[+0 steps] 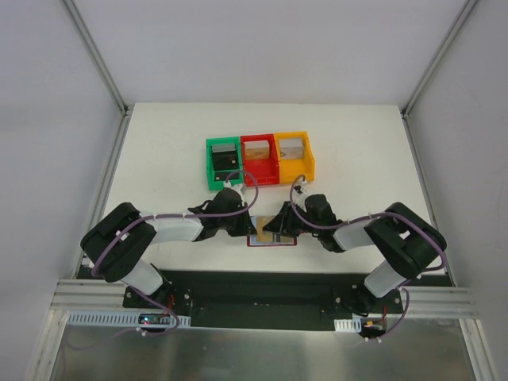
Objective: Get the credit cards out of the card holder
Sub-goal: Remove the credit card from the card holder.
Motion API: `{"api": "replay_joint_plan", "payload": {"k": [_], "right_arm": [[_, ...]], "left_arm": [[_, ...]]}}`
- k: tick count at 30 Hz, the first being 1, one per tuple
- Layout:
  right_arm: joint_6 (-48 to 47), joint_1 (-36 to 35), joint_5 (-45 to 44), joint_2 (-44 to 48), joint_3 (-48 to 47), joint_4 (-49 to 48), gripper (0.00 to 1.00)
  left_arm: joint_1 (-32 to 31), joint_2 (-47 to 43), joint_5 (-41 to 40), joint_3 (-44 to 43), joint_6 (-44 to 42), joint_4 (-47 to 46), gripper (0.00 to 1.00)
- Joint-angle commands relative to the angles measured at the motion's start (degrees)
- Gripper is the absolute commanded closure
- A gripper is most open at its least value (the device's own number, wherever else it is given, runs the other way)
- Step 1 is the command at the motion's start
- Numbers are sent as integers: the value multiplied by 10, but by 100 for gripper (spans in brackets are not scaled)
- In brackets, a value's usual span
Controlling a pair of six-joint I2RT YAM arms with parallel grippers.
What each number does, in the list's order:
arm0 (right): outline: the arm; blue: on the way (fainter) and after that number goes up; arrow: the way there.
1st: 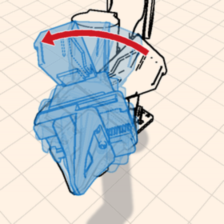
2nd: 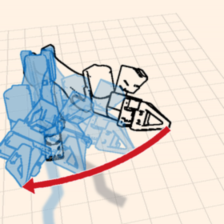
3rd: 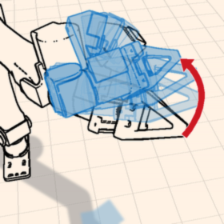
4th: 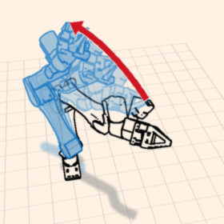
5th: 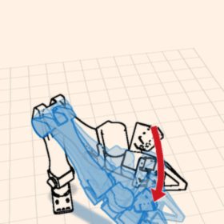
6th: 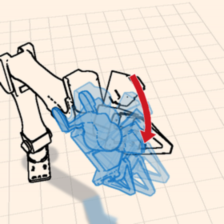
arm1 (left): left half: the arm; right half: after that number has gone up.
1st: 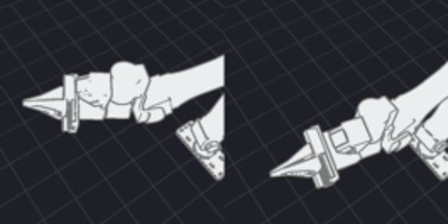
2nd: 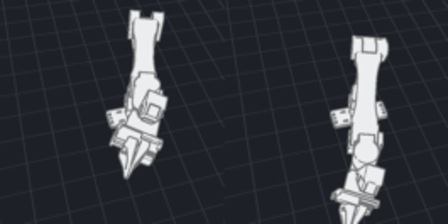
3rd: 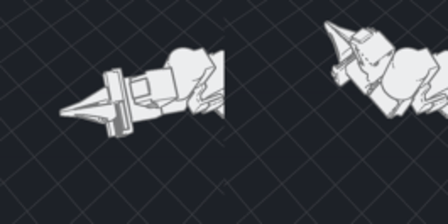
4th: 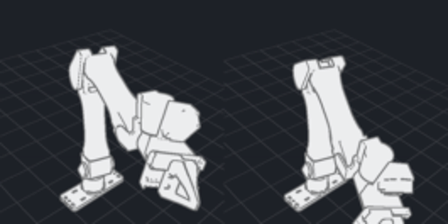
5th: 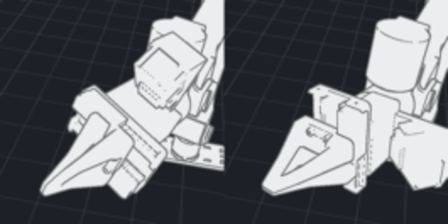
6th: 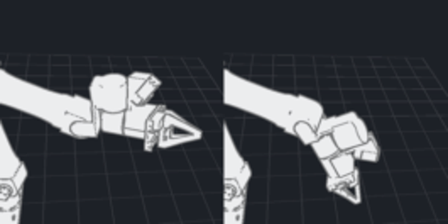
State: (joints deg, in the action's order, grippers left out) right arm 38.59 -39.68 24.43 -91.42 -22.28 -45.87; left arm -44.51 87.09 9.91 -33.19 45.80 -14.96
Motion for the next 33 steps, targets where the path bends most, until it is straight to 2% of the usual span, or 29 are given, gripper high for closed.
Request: {"api": "replay_joint_plan", "payload": {"k": [1,18,33], "right_arm": [[22,-3,53,12,-12,-67,63],[32,18,62,28,8,-85,82],[37,29,67,38,17,-92,78]], "left_arm": [[3,12,-37,12,-13,28,98],[2,12,-42,19,-12,31,98],[3,10,-48,24,-12,34,98]]}}
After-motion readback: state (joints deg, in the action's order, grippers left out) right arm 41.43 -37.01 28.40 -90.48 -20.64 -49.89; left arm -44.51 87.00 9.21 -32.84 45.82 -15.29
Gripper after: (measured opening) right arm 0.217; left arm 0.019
